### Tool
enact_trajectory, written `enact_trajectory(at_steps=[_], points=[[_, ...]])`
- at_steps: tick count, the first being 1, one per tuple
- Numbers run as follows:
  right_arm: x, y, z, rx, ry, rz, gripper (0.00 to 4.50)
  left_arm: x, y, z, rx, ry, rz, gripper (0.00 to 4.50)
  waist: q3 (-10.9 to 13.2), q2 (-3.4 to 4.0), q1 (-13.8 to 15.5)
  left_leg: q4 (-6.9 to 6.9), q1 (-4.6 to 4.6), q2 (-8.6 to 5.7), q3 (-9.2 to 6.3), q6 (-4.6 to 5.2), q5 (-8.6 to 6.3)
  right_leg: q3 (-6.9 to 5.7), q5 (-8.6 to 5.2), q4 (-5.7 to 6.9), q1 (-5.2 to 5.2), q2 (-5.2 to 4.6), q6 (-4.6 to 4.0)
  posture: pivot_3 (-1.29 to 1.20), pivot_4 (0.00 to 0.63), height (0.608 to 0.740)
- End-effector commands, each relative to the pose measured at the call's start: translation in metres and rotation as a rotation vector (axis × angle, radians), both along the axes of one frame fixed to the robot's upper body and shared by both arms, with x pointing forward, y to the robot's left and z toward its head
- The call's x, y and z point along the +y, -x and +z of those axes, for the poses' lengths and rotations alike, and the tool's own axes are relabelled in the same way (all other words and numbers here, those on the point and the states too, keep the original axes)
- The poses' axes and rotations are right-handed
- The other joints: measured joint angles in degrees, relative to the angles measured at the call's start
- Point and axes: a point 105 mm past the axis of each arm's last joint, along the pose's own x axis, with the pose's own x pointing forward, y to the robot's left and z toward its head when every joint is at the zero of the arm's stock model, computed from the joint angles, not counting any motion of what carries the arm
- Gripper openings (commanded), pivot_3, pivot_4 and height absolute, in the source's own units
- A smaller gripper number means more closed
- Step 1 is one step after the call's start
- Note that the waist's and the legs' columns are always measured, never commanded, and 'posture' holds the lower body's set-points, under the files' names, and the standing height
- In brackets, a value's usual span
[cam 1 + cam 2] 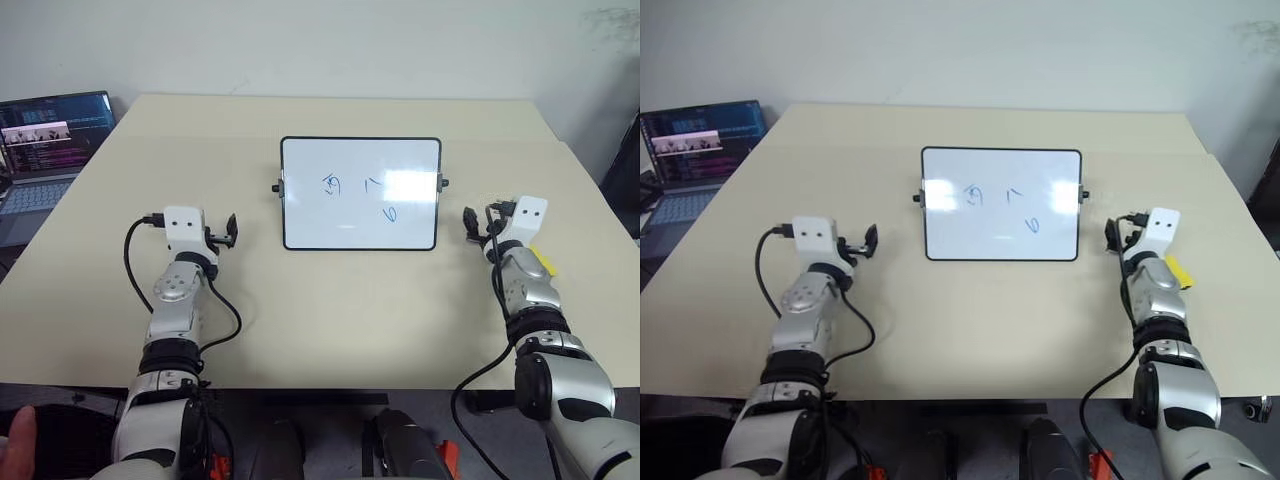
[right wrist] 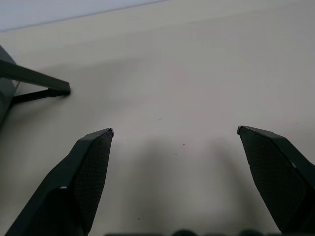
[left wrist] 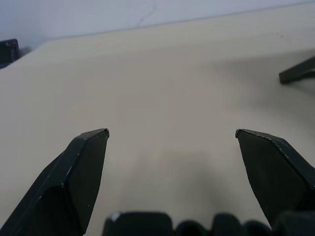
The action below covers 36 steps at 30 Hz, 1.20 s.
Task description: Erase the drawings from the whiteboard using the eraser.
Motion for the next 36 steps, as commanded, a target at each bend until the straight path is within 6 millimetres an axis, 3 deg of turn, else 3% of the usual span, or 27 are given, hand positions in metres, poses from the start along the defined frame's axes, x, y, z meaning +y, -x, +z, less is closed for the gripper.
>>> enact_trajectory(at_steps=[1, 5, 10, 17, 20, 24, 27, 32, 36], points=[[0.003, -0.001, 0.017, -0.074, 0.021, 0.005, 4.45, 0.002, 0.003, 0.016, -0.051, -0.005, -0.002, 4.50, 0.00, 0.00, 0.01, 0.00, 0.00, 0.00, 0.00, 0.00, 0.00, 0.00, 0.00, 0.00, 0.00, 0.00, 0.00, 0.00, 0.150, 0.740], [0.006, 0.001, 0.013, -0.070, 0.019, 0.007, 4.45, 0.004, 0.005, 0.014, -0.047, 0.003, 0.010, 4.50, 0.00, 0.00, 0.03, 0.01, 0.01, 0.00, -0.01, 0.00, 0.00, -0.01, 0.00, 0.02, 0.00, 0.00, 0.00, 0.00, 0.150, 0.740], [0.012, -0.005, 0.017, -0.066, 0.013, 0.022, 4.45, -0.018, -0.004, 0.044, -0.142, 0.046, -0.080, 4.50, 0.00, 0.00, 0.06, 0.01, -0.01, 0.00, -0.01, 0.00, 0.00, -0.02, 0.00, 0.02, 0.00, 0.00, 0.00, 0.00, 0.150, 0.740], [0.011, -0.005, 0.017, -0.071, 0.039, 0.034, 4.45, -0.035, -0.016, 0.035, -0.114, 0.029, -0.099, 4.50, 0.00, 0.00, 0.01, 0.00, 0.00, 0.00, 0.00, 0.00, 0.00, 0.00, 0.00, -0.01, 0.00, 0.00, 0.00, 0.00, 0.150, 0.740], [0.008, -0.006, 0.032, -0.111, 0.032, 0.036, 4.45, -0.038, -0.021, 0.040, -0.129, 0.039, -0.092, 4.50, 0.00, 0.00, -0.03, 0.01, 0.00, 0.00, 0.01, 0.00, 0.00, 0.01, 0.00, -0.01, 0.00, 0.01, 0.00, 0.00, 0.150, 0.740], [0.004, -0.004, 0.040, -0.132, 0.043, 0.043, 4.45, -0.035, -0.023, 0.035, -0.130, 0.040, -0.069, 4.50, 0.00, 0.00, 0.06, 0.01, -0.01, 0.00, 0.00, 0.00, 0.00, 0.00, 0.00, -0.01, 0.00, 0.00, 0.00, 0.00, 0.150, 0.740], [0.002, 0.000, 0.054, -0.170, 0.024, 0.045, 4.45, -0.017, -0.021, 0.048, -0.167, 0.033, -0.043, 4.50, 0.00, 0.00, -0.05, 0.00, -0.01, 0.00, 0.01, 0.00, 0.00, 0.02, 0.00, -0.01, -0.01, 0.01, 0.00, 0.00, 0.150, 0.740], [-0.006, 0.010, 0.067, -0.162, 0.042, 0.066, 4.45, -0.034, -0.017, 0.055, -0.128, 0.008, -0.302, 4.50, 0.00, 0.00, 0.06, -0.03, -0.02, 0.00, 0.00, 0.00, 0.00, 0.01, 0.00, -0.02, -0.02, 0.02, 0.01, 0.00, 0.150, 0.740], [-0.016, 0.027, 0.083, -0.118, 0.098, 0.143, 4.45, -0.045, 0.005, 0.079, -0.086, -0.035, -0.584, 4.50, 0.02, 0.02, 0.14, -0.02, -0.07, 0.01, -0.02, 0.00, 0.00, -0.04, -0.01, -0.02, -0.03, 0.02, 0.00, 0.00, 0.150, 0.740]])
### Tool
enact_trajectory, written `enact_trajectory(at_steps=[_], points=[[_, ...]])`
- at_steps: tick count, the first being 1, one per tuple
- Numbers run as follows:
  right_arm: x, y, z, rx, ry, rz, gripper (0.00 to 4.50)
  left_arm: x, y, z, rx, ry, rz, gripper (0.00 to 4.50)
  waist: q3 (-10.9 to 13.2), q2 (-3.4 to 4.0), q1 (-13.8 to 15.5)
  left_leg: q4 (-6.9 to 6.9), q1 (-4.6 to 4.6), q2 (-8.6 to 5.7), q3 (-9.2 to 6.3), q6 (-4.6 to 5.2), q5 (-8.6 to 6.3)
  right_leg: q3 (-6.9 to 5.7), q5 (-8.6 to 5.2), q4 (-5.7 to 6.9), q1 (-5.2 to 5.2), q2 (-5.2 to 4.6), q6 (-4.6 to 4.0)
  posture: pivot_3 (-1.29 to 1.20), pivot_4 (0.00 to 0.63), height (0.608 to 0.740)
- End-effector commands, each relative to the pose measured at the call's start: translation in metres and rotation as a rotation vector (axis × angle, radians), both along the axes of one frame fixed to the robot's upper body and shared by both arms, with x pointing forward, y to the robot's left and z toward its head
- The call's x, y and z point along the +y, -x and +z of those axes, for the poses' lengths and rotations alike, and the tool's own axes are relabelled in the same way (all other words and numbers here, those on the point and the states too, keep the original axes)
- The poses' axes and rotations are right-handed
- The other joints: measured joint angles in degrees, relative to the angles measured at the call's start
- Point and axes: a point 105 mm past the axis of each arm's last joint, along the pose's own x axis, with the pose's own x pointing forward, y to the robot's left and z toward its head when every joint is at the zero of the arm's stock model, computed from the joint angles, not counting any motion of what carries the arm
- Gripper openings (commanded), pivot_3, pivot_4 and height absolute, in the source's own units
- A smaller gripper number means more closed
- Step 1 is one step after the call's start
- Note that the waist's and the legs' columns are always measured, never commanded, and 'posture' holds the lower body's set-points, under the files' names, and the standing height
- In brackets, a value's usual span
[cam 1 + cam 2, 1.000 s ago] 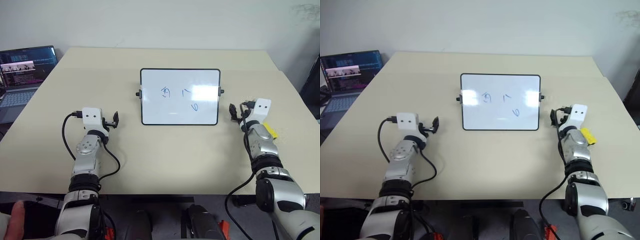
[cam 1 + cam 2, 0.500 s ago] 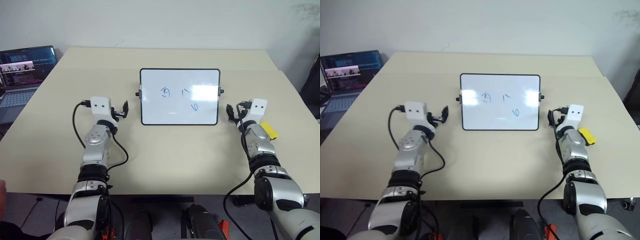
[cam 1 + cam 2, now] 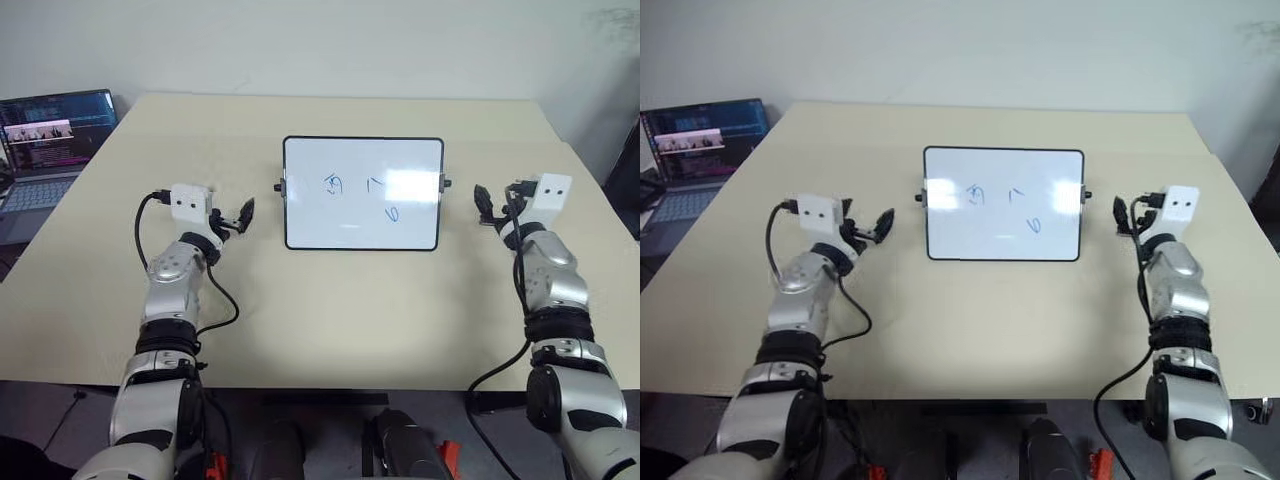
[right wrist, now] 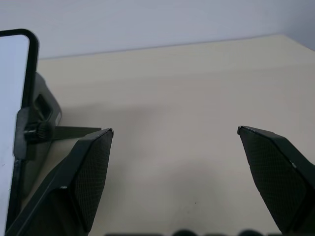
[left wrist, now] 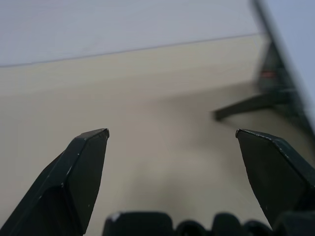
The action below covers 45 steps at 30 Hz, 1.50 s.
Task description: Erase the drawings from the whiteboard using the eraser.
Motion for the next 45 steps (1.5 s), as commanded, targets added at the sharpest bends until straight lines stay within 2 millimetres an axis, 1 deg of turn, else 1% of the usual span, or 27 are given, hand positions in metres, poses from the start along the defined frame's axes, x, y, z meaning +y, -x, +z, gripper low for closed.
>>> enact_trajectory(at_steps=[1, 4, 6, 8, 10, 13, 16, 18, 20, 23, 25, 29, 33, 42, 45], points=[[-0.016, 0.018, 0.034, -0.023, 0.061, 0.044, 4.45, -0.014, 0.019, 0.041, -0.045, -0.081, -0.232, 4.50, 0.02, 0.03, 0.06, -0.01, 0.00, 0.00, 0.00, 0.00, 0.00, 0.00, 0.00, 0.00, 0.00, 0.00, 0.00, 0.00, 0.150, 0.740], [-0.037, 0.029, 0.045, 0.005, 0.100, -0.013, 4.45, -0.038, 0.030, 0.048, -0.017, -0.137, -0.390, 4.50, 0.02, 0.04, 0.13, 0.00, -0.01, -0.01, 0.01, 0.00, 0.00, 0.02, -0.02, -0.01, -0.01, -0.02, 0.02, 0.00, 0.150, 0.740], [-0.056, 0.036, 0.046, 0.069, 0.104, -0.055, 4.45, -0.067, 0.037, 0.059, -0.015, -0.108, -0.533, 4.50, 0.02, 0.04, 0.29, 0.05, 0.04, -0.01, 0.01, 0.01, 0.00, 0.02, -0.03, 0.00, 0.05, -0.02, 0.02, 0.00, 0.150, 0.740], [-0.070, 0.044, 0.048, 0.121, 0.128, -0.072, 4.45, -0.102, 0.046, 0.062, -0.002, -0.119, -0.691, 4.50, 0.02, 0.04, 0.50, 0.09, 0.03, -0.01, 0.00, 0.01, 0.00, -0.01, -0.03, 0.02, 0.07, -0.02, 0.03, 0.00, 0.150, 0.740], [-0.081, 0.052, 0.049, 0.172, 0.122, -0.062, 4.45, -0.136, 0.054, 0.056, 0.018, -0.132, -0.819, 4.50, 0.03, 0.03, 0.74, 0.13, 0.00, -0.05, 0.01, 0.01, 0.00, 0.01, -0.11, 0.01, 0.07, -0.03, 0.17, 0.00, 0.150, 0.740], [-0.091, 0.061, 0.040, 0.307, 0.142, -0.046, 4.45, -0.175, 0.056, 0.042, 0.043, -0.137, -0.908, 4.50, 0.03, 0.03, 0.70, 0.10, 0.02, -0.06, 0.03, 0.02, -0.01, 0.05, -0.11, -0.01, 0.07, -0.03, 0.16, 0.00, 0.150, 0.740], [-0.099, 0.072, 0.021, 0.503, 0.197, -0.033, 4.45, -0.207, 0.066, 0.025, 0.057, -0.175, -0.996, 4.50, 0.03, 0.04, 0.08, 0.09, 0.06, -0.05, 0.06, 0.03, -0.01, 0.13, -0.08, -0.03, 0.07, 0.00, 0.10, 0.00, 0.150, 0.740], [-0.100, 0.076, 0.016, 0.573, 0.199, -0.006, 4.45, -0.227, 0.069, 0.016, 0.067, -0.142, -1.016, 4.50, 0.03, 0.04, -0.05, 0.09, 0.10, -0.05, 0.10, 0.04, -0.02, 0.20, -0.09, -0.03, 0.06, 0.01, 0.10, 0.00, 0.150, 0.740], [-0.099, 0.078, 0.013, 0.625, 0.218, 0.022, 4.45, -0.242, 0.075, 0.005, 0.072, -0.169, -1.042, 4.50, 0.03, 0.04, -0.12, 0.11, 0.11, -0.06, 0.11, 0.04, -0.02, 0.22, -0.12, -0.03, 0.06, 0.02, 0.16, 0.00, 0.150, 0.740], [-0.091, 0.074, 0.010, 0.635, 0.217, 0.073, 4.45, -0.250, 0.081, -0.012, 0.108, -0.215, -1.065, 4.50, 0.02, 0.06, -0.26, 0.11, 0.14, -0.06, 0.16, 0.04, -0.02, 0.29, -0.17, -0.01, 0.06, 0.03, 0.24, 0.00, 0.150, 0.740], [-0.089, 0.071, 0.005, 0.650, 0.223, 0.087, 4.45, -0.250, 0.083, -0.018, 0.124, -0.228, -1.077, 4.50, 0.02, 0.07, -0.22, 0.11, 0.16, -0.06, 0.16, 0.04, -0.02, 0.29, -0.18, 0.00, 0.06, 0.03, 0.25, 0.00, 0.150, 0.740], [-0.086, 0.066, -0.002, 0.671, 0.225, 0.103, 4.45, -0.249, 0.084, -0.020, 0.134, -0.235, -1.070, 4.50, 0.02, 0.07, 0.01, 0.13, 0.11, -0.07, 0.16, 0.04, -0.02, 0.26, -0.18, -0.01, 0.06, 0.01, 0.25, 0.00, 0.150, 0.740], [-0.083, 0.064, -0.012, 0.708, 0.254, 0.114, 4.45, -0.246, 0.083, -0.020, 0.135, -0.238, -1.056, 4.50, 0.02, 0.07, 0.12, 0.13, 0.11, -0.07, 0.15, 0.04, -0.02, 0.25, -0.17, -0.01, 0.06, 0.01, 0.25, 0.00, 0.150, 0.740], [-0.082, 0.061, -0.022, 0.726, 0.246, 0.118, 4.45, -0.240, 0.082, -0.024, 0.146, -0.268, -1.041, 4.50, 0.02, 0.07, 0.07, 0.12, 0.12, -0.07, 0.15, 0.04, -0.02, 0.25, -0.17, -0.02, 0.06, 0.01, 0.24, 0.00, 0.150, 0.740], [-0.081, 0.060, -0.024, 0.727, 0.247, 0.120, 3.88, -0.239, 0.082, -0.023, 0.143, -0.280, -1.042, 4.50, 0.02, 0.07, 0.08, 0.13, 0.11, -0.07, 0.15, 0.04, -0.02, 0.25, -0.16, -0.02, 0.06, 0.00, 0.23, 0.00, 0.150, 0.740]])
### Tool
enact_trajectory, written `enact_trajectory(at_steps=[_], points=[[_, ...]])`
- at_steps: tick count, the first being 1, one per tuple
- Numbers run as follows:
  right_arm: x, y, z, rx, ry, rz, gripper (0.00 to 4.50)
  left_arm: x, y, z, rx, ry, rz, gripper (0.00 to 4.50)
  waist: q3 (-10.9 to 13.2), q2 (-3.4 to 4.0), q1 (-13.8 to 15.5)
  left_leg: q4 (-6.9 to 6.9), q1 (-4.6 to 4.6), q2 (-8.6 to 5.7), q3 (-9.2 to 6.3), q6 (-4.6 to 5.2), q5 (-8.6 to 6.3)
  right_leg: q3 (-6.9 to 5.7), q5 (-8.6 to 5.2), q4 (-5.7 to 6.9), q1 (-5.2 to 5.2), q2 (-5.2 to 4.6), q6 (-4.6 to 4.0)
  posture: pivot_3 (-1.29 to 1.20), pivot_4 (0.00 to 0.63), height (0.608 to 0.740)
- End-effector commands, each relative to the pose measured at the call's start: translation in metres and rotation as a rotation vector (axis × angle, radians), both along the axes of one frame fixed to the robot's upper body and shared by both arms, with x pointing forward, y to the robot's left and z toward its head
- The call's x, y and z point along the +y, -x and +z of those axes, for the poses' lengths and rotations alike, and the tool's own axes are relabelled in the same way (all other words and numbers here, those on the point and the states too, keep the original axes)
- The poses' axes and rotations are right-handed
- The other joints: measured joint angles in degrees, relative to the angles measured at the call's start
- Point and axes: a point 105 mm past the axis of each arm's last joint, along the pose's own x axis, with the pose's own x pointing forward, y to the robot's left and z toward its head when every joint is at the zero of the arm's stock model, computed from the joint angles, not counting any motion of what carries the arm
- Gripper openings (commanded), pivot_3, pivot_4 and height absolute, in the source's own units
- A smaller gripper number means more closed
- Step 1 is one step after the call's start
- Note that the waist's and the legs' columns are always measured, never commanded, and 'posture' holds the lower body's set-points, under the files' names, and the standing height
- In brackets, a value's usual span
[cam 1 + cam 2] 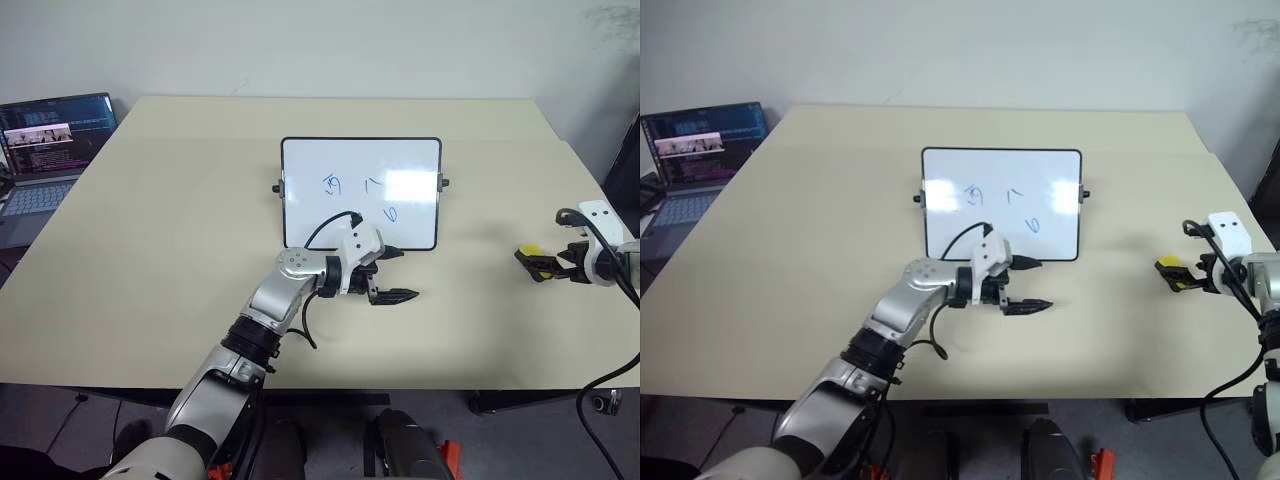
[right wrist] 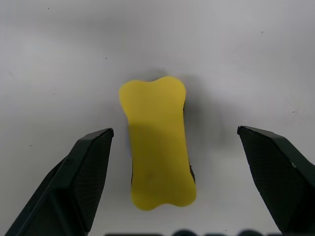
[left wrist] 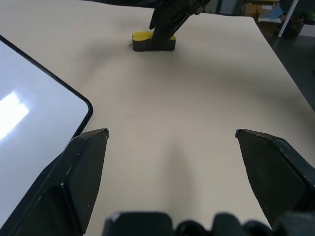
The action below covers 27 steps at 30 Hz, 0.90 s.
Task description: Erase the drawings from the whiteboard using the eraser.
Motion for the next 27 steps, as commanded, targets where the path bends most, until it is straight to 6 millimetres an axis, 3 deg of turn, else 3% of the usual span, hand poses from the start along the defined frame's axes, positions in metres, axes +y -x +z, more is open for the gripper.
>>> enact_trajectory(at_steps=[1, 6, 9, 14, 18, 20, 24, 27], points=[[0.001, -0.006, 0.014, -0.050, 0.018, 0.012, 3.54, -0.003, 0.003, 0.015, -0.053, 0.019, -0.026, 4.50, 0.00, 0.00, 0.00, 0.00, 0.00, 0.00, 0.00, 0.00, 0.00, 0.00, 0.00, 0.00, 0.00, 0.00, -0.01, 0.00, 0.150, 0.740], [0.002, -0.007, 0.013, -0.053, 0.006, 0.015, 1.77, -0.002, 0.003, 0.017, -0.056, 0.020, -0.024, 4.50, 0.00, 0.00, 0.01, 0.00, 0.00, 0.00, 0.00, 0.00, 0.00, 0.00, 0.01, 0.00, 0.00, 0.00, -0.02, 0.00, 0.150, 0.740], [0.003, -0.007, 0.012, -0.051, 0.004, 0.019, 1.01, 0.000, 0.003, 0.017, -0.057, 0.017, -0.021, 4.50, 0.00, 0.00, -0.01, 0.00, 0.00, 0.00, 0.00, 0.00, 0.00, 0.00, 0.01, 0.01, 0.00, 0.00, -0.02, 0.00, 0.150, 0.740], [0.005, -0.008, 0.012, -0.051, -0.001, 0.025, 0.99, 0.003, 0.001, 0.018, -0.059, 0.013, -0.012, 4.50, 0.00, 0.00, 0.00, 0.00, 0.00, 0.00, 0.00, 0.00, 0.00, 0.00, 0.01, 0.01, 0.00, 0.00, -0.02, 0.00, 0.150, 0.740], [0.009, -0.010, 0.025, -0.088, 0.008, 0.039, 0.99, 0.012, -0.006, 0.024, -0.077, 0.020, 0.027, 4.50, 0.00, 0.01, -0.06, 0.00, 0.01, 0.00, 0.00, 0.00, 0.00, 0.00, 0.03, 0.02, 0.00, 0.00, -0.04, 0.00, 0.150, 0.740], [0.017, -0.010, 0.045, -0.142, 0.043, 0.071, 0.99, 0.027, -0.013, 0.035, -0.087, 0.044, 0.079, 4.50, 0.04, 0.06, -0.23, 0.00, 0.01, 0.00, -0.01, 0.00, 0.00, 0.00, 0.02, 0.03, 0.00, 0.00, -0.04, 0.00, 0.150, 0.740], [0.063, -0.008, 0.094, -0.292, 0.100, 0.226, 0.99, 0.070, -0.023, 0.060, -0.108, 0.085, 0.201, 4.50, 0.08, 0.14, -0.48, -0.03, 0.00, 0.03, -0.02, 0.00, 0.00, 0.03, 0.00, 0.09, -0.09, 0.05, 0.00, 0.00, 0.150, 0.740], [0.103, -0.005, 0.112, -0.354, 0.180, 0.351, 0.99, 0.121, -0.032, 0.071, -0.141, 0.070, 0.355, 4.50, 0.08, 0.15, -0.37, -0.03, -0.01, 0.06, -0.09, 0.00, 0.00, -0.03, -0.03, 0.08, -0.09, 0.07, 0.04, 0.00, 0.150, 0.740]])
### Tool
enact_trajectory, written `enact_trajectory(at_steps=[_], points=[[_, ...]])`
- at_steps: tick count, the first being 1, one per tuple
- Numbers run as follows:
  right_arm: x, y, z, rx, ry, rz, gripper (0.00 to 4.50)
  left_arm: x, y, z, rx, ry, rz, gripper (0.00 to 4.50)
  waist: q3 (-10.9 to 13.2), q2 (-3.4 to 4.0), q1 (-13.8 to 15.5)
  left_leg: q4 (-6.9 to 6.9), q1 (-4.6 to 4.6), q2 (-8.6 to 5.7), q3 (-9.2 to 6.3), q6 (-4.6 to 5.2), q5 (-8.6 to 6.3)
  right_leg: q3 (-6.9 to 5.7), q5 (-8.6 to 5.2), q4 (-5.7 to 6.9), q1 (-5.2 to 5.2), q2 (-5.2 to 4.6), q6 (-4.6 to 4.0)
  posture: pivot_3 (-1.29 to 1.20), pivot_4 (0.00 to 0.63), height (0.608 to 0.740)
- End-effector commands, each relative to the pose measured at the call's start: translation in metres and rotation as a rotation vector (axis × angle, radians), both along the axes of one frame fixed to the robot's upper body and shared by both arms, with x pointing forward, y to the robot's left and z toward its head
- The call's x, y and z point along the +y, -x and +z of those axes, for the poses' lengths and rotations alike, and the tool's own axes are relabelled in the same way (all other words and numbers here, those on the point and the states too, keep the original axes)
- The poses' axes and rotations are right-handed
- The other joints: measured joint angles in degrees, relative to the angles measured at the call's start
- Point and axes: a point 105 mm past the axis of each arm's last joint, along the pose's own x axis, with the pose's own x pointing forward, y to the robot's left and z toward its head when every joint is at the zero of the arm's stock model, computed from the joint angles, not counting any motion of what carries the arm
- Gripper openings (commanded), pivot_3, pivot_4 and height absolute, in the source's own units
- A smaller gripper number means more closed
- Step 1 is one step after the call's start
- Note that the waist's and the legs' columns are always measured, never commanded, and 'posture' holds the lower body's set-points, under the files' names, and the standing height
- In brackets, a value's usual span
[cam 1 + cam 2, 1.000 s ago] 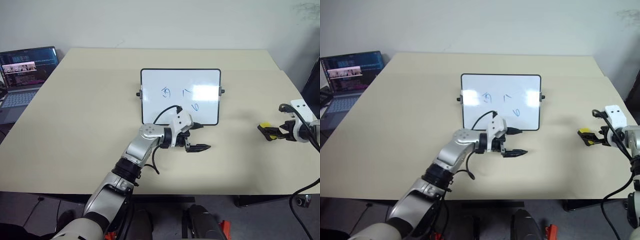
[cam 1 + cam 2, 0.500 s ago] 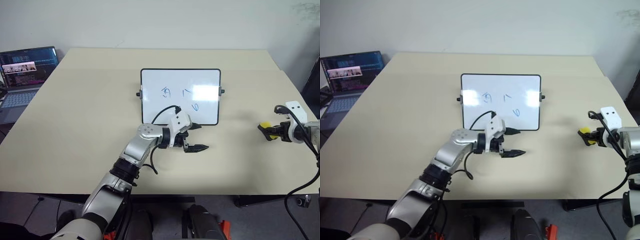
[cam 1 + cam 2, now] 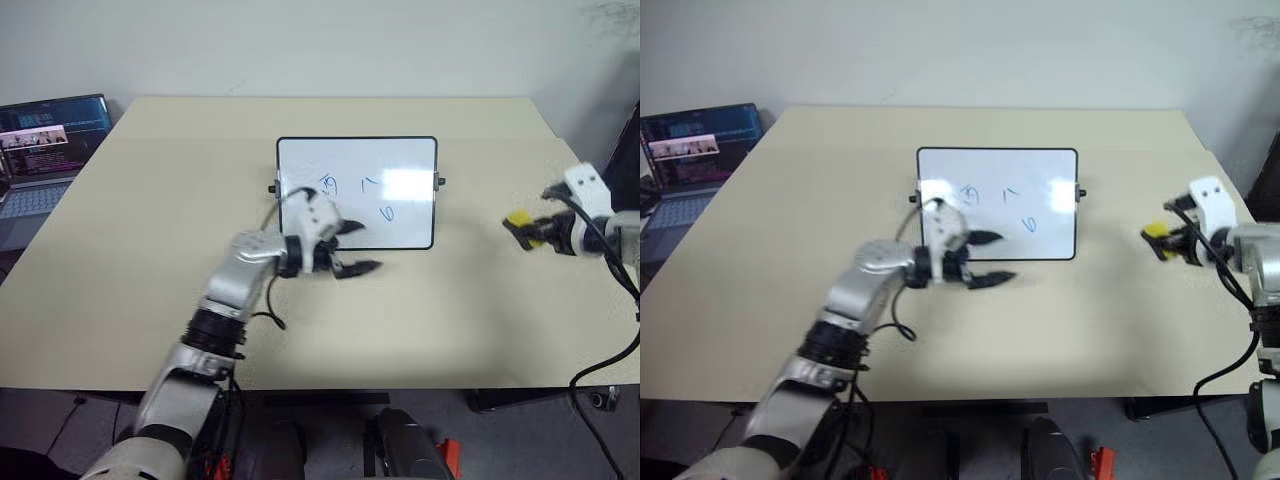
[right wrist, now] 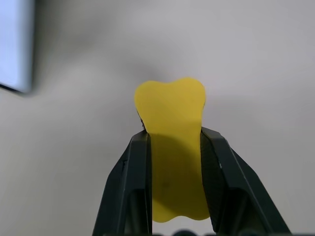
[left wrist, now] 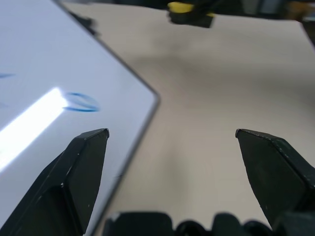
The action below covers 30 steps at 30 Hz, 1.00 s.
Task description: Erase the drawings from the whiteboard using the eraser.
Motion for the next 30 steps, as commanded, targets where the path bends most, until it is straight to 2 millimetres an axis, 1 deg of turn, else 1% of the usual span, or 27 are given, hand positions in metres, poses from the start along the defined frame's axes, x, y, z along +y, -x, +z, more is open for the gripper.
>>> enact_trajectory(at_steps=[1, 5, 6, 7, 9, 11, 14, 16, 17, 18, 19, 21, 24, 27, 30], points=[[0.045, 0.003, 0.038, -0.131, 0.076, 0.128, 0.99, 0.047, -0.005, 0.023, -0.064, 0.021, 0.139, 4.50, 0.00, 0.00, 0.02, 0.00, 0.01, 0.00, 0.00, 0.00, 0.00, 0.00, 0.00, -0.02, 0.01, -0.01, 0.00, 0.00, 0.150, 0.740], [0.091, -0.002, 0.066, -0.237, 0.047, 0.219, 0.99, 0.088, -0.005, 0.036, -0.105, 0.060, 0.256, 4.50, 0.00, 0.00, 0.25, 0.02, -0.03, 0.01, 0.00, 0.00, 0.00, -0.07, 0.00, -0.02, 0.01, -0.05, -0.01, 0.00, 0.150, 0.740], [0.110, -0.004, 0.074, -0.279, 0.044, 0.269, 0.99, 0.100, -0.007, 0.035, -0.114, 0.040, 0.304, 4.50, 0.01, -0.03, 1.22, 0.02, -0.04, 0.01, 0.00, 0.00, 0.00, -0.09, 0.00, -0.02, 0.01, -0.06, -0.01, 0.00, 0.150, 0.740], [0.128, -0.005, 0.079, -0.315, 0.046, 0.312, 0.99, 0.110, -0.009, 0.034, -0.124, 0.021, 0.347, 4.50, 0.02, -0.05, 1.59, 0.03, -0.14, -0.01, -0.06, -0.01, 0.00, -0.24, 0.02, -0.07, 0.01, -0.14, -0.05, 0.00, 0.150, 0.740], [0.167, -0.009, 0.085, -0.372, 0.026, 0.385, 0.99, 0.122, -0.012, 0.034, -0.152, 0.016, 0.417, 4.50, 0.02, -0.05, 1.08, 0.01, -0.15, 0.00, -0.01, -0.01, 0.00, -0.17, 0.10, -0.03, -0.10, -0.13, -0.19, 0.00, 0.150, 0.740], [0.197, -0.015, 0.083, -0.385, -0.004, 0.422, 0.99, 0.125, -0.015, 0.031, -0.165, 0.005, 0.450, 4.50, 0.02, -0.05, 0.62, -0.01, -0.15, 0.06, -0.05, -0.01, 0.00, -0.21, 0.06, 0.06, -0.14, -0.07, -0.28, 0.00, 0.150, 0.740], [0.230, -0.028, 0.074, -0.429, 0.089, 0.439, 0.99, 0.122, -0.017, 0.018, -0.161, -0.061, 0.451, 4.50, 0.01, -0.07, 0.61, -0.01, -0.18, 0.05, -0.07, -0.02, 0.00, -0.24, 0.06, 0.05, -0.13, -0.08, -0.30, 0.00, 0.150, 0.740], [0.264, -0.037, 0.067, -0.444, 0.123, 0.449, 0.99, 0.118, -0.018, 0.013, -0.155, -0.064, 0.452, 4.50, 0.01, -0.08, 0.59, 0.01, -0.23, 0.03, -0.08, -0.02, 0.00, -0.29, 0.07, 0.02, -0.14, -0.13, -0.30, 0.00, 0.150, 0.740], [0.277, -0.041, 0.064, -0.453, 0.142, 0.450, 0.99, 0.115, -0.018, 0.013, -0.156, -0.063, 0.449, 4.50, 0.01, -0.08, 0.48, 0.00, -0.23, 0.03, -0.05, -0.02, 0.00, -0.27, 0.07, 0.03, -0.16, -0.13, -0.30, 0.00, 0.150, 0.740], [0.284, -0.047, 0.058, -0.461, 0.175, 0.447, 0.99, 0.112, -0.018, 0.013, -0.157, -0.058, 0.442, 4.50, 0.01, -0.08, 0.42, 0.00, -0.25, 0.03, -0.06, -0.02, 0.00, -0.28, 0.07, 0.06, -0.19, -0.13, -0.31, 0.00, 0.150, 0.740], [0.287, -0.051, 0.055, -0.468, 0.198, 0.444, 0.99, 0.110, -0.018, 0.014, -0.159, -0.055, 0.438, 4.50, 0.01, -0.08, 0.40, -0.01, -0.24, 0.05, -0.07, -0.02, 0.00, -0.28, 0.07, 0.07, -0.21, -0.10, -0.31, 0.00, 0.150, 0.740], [0.286, -0.058, 0.050, -0.470, 0.227, 0.433, 0.99, 0.109, -0.018, 0.016, -0.162, -0.048, 0.435, 4.50, 0.00, -0.09, 0.55, -0.03, -0.30, 0.06, -0.13, -0.02, 0.00, -0.35, 0.06, 0.06, -0.23, -0.10, -0.33, 0.00, 0.150, 0.740], [0.283, -0.066, 0.045, -0.468, 0.244, 0.418, 0.99, 0.109, -0.018, 0.016, -0.162, -0.050, 0.437, 4.50, 0.00, -0.09, 0.82, 0.00, -0.47, 0.00, -0.24, -0.03, 0.01, -0.48, 0.06, -0.02, -0.25, -0.20, -0.33, 0.00, 0.150, 0.740], [0.273, -0.078, 0.036, -0.439, 0.251, 0.358, 0.99, 0.112, -0.015, 0.017, -0.160, -0.054, 0.437, 4.50, 0.00, -0.09, 0.51, -0.01, -0.47, 0.00, -0.25, -0.03, 0.01, -0.49, 0.06, 0.03, -0.28, -0.21, -0.34, 0.00, 0.150, 0.740], [0.266, -0.085, 0.034, -0.434, 0.267, 0.326, 0.99, 0.112, -0.013, 0.017, -0.158, -0.054, 0.438, 4.50, 0.00, -0.09, 0.25, -0.01, -0.47, 0.01, -0.27, -0.03, 0.01, -0.49, 0.05, 0.06, -0.29, -0.18, -0.35, 0.00, 0.150, 0.740]])
